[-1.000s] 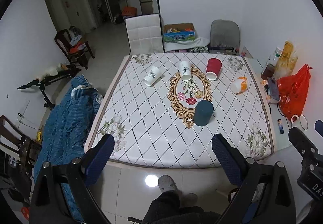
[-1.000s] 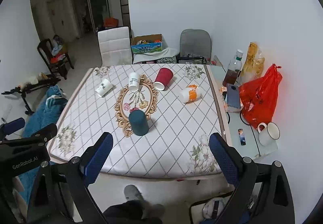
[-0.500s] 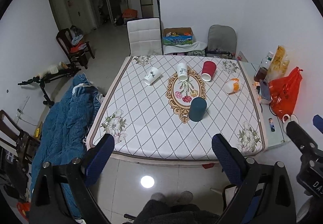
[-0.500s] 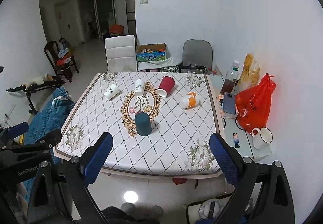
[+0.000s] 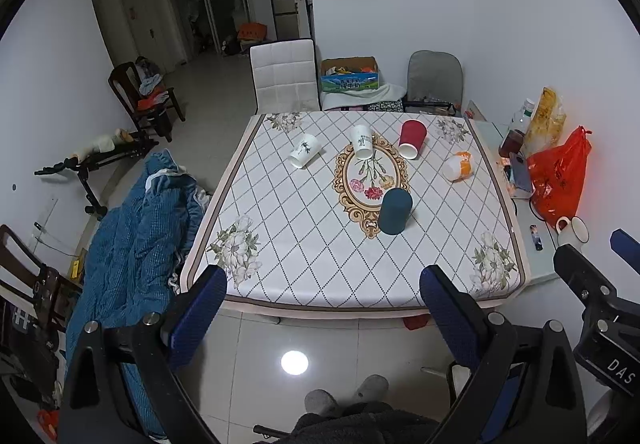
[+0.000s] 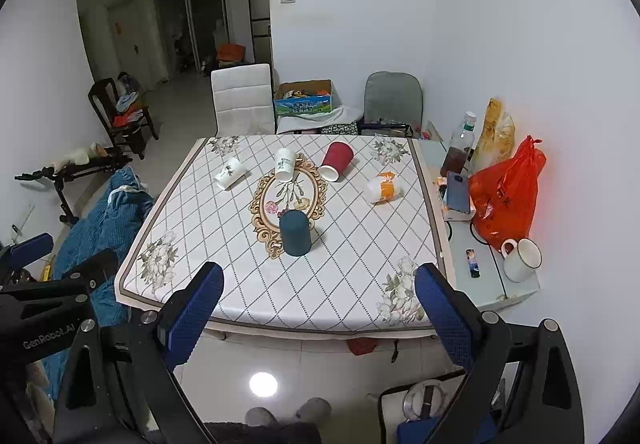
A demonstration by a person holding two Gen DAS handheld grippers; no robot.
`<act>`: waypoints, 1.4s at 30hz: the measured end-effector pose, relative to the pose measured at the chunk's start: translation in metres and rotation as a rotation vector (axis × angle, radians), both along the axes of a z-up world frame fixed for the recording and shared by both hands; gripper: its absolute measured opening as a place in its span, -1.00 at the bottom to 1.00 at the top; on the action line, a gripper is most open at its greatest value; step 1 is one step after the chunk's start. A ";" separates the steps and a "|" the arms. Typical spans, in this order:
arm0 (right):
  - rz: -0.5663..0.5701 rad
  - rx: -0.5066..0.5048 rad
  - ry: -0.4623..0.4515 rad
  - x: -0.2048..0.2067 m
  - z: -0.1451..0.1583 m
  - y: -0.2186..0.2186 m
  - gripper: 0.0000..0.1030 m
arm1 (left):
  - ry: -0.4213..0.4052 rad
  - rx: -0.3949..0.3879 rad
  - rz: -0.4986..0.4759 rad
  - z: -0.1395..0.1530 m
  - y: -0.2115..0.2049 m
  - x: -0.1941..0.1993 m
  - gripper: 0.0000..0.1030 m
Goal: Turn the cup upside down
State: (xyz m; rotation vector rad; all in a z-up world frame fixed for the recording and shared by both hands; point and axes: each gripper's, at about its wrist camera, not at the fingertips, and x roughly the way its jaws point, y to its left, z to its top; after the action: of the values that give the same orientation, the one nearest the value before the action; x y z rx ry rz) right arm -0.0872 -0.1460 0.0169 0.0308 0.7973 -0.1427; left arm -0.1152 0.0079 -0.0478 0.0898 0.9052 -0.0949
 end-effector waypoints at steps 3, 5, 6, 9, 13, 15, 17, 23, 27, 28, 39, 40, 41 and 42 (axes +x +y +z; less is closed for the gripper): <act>0.000 0.003 0.000 -0.003 -0.001 0.004 0.91 | 0.003 0.003 -0.003 -0.001 0.002 -0.003 0.92; -0.004 0.008 0.004 -0.005 -0.002 0.006 0.92 | 0.004 0.002 -0.004 -0.001 0.003 -0.004 0.92; -0.006 0.010 0.007 -0.005 -0.002 0.006 0.92 | 0.005 0.001 -0.006 -0.001 0.003 -0.004 0.92; -0.011 0.014 0.009 -0.007 -0.004 0.008 0.93 | 0.004 0.000 -0.006 -0.002 0.004 -0.005 0.92; -0.013 0.020 0.011 -0.007 -0.004 0.008 0.95 | 0.012 -0.019 -0.006 -0.003 0.008 -0.007 0.92; -0.014 0.019 0.013 -0.007 -0.005 0.009 0.96 | 0.014 -0.018 -0.003 -0.004 0.010 -0.008 0.92; -0.015 0.014 0.019 -0.006 -0.005 0.010 0.96 | 0.013 -0.015 -0.001 -0.004 0.012 -0.009 0.92; -0.019 0.011 0.024 -0.002 -0.006 0.010 0.96 | 0.004 -0.026 0.002 -0.001 0.016 -0.006 0.92; -0.021 0.009 0.023 -0.001 -0.006 0.009 0.96 | -0.001 -0.024 -0.003 0.000 0.015 -0.005 0.92; -0.024 0.011 0.024 -0.001 -0.007 0.009 0.96 | -0.001 -0.024 -0.004 0.000 0.014 -0.004 0.92; -0.050 0.013 0.034 -0.002 -0.013 0.003 0.96 | -0.010 -0.023 -0.024 0.003 0.011 -0.001 0.92; -0.052 0.014 0.036 -0.002 -0.013 0.002 0.96 | -0.010 -0.023 -0.025 0.003 0.010 -0.001 0.92; -0.053 0.017 0.038 -0.002 -0.014 0.001 0.96 | -0.011 -0.023 -0.025 0.003 0.010 -0.001 0.92; -0.054 0.018 0.040 -0.002 -0.015 0.000 0.96 | -0.010 -0.023 -0.024 0.003 0.010 -0.001 0.92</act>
State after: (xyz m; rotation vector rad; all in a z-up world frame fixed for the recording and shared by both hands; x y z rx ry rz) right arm -0.0891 -0.1460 0.0022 0.0668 0.8379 -0.1871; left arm -0.1163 0.0181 -0.0443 0.0796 0.8926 -0.1276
